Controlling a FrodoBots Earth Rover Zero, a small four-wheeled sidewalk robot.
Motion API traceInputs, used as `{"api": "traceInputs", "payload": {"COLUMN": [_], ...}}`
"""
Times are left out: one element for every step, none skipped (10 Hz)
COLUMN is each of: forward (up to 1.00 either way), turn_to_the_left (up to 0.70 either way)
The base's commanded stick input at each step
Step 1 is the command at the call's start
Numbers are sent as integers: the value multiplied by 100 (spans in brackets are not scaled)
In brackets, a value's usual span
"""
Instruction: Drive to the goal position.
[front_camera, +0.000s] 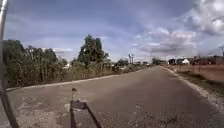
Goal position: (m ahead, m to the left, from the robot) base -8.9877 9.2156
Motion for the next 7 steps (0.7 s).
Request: {"api": "traceInputs", "payload": {"forward": [4, 4, 4, 2, 0, 0, 2], "turn_to_the_left": [0, 0, 0, 0, 0, 0, 0]}}
